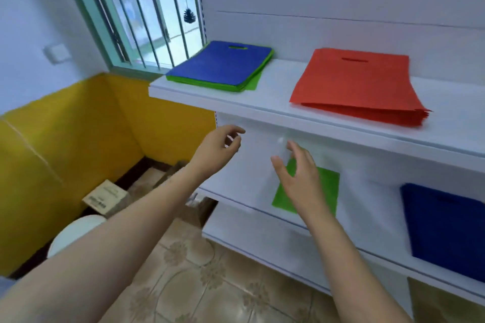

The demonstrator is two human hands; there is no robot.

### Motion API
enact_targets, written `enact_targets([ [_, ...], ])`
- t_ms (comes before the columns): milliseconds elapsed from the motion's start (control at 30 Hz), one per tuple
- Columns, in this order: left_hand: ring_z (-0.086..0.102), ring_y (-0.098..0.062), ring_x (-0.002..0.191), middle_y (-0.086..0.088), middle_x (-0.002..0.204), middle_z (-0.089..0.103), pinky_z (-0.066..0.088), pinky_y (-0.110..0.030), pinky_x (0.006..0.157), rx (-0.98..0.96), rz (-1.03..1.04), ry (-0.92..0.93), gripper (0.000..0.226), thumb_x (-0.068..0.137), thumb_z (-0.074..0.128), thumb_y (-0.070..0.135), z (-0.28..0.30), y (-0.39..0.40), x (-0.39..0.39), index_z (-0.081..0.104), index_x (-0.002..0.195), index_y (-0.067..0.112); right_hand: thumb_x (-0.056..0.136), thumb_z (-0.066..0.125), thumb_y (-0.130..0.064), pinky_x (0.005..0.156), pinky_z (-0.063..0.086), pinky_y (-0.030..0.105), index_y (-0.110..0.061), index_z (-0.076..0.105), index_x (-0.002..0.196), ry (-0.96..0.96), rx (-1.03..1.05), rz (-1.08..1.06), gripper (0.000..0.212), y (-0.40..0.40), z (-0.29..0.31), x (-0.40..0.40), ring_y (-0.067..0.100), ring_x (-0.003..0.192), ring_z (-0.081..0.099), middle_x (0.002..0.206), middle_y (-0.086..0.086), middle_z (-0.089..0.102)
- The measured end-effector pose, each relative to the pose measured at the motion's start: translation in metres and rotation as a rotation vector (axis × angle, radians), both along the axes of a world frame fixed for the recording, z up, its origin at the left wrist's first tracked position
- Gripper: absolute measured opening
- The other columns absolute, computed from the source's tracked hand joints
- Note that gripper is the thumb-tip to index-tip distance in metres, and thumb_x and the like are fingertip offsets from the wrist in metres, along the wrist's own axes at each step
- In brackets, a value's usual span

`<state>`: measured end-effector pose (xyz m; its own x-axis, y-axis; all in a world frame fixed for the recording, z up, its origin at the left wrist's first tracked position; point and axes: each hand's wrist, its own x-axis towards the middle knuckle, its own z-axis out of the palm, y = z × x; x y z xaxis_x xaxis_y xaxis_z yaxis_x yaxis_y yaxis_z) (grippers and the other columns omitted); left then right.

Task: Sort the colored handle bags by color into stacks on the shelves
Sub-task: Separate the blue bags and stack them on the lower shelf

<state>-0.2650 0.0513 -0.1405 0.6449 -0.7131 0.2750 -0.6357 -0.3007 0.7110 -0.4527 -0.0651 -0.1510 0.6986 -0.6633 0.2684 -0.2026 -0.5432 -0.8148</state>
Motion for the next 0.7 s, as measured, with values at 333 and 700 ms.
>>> enact_targets([
  [333, 0.057, -0.004, 0.090, 0.006, 0.106, 0.058, 0.042, -0.012, 0.072, -0.145, 0.062, -0.156, 0.024, 0.099, 0.052, 0.024, 0.096, 0.021, 0.118, 0.062, 0.120, 0.022, 0.093, 0.054, -0.048, 0.110, 0.037, 0.041, -0.023, 0.042, 0.143, -0.080, -0.086, -0.006, 0.057, 0.015, 0.059, 0.107, 0.014, 0.130, 0.043, 0.142, -0.005, 0.046],
  [700, 0.056, -0.013, 0.103, 0.000, 0.114, 0.057, 0.046, -0.028, 0.089, -0.048, 0.064, -0.291, 0.030, 0.095, 0.057, 0.023, 0.120, -0.087, 0.293, 0.059, 0.124, 0.016, 0.089, 0.058, -0.052, 0.114, 0.029, 0.036, -0.021, 0.032, 0.149, 0.078, -0.160, -0.023, 0.073, -0.080, 0.082, 0.264, 0.019, 0.141, 0.028, 0.153, 0.000, 0.035],
])
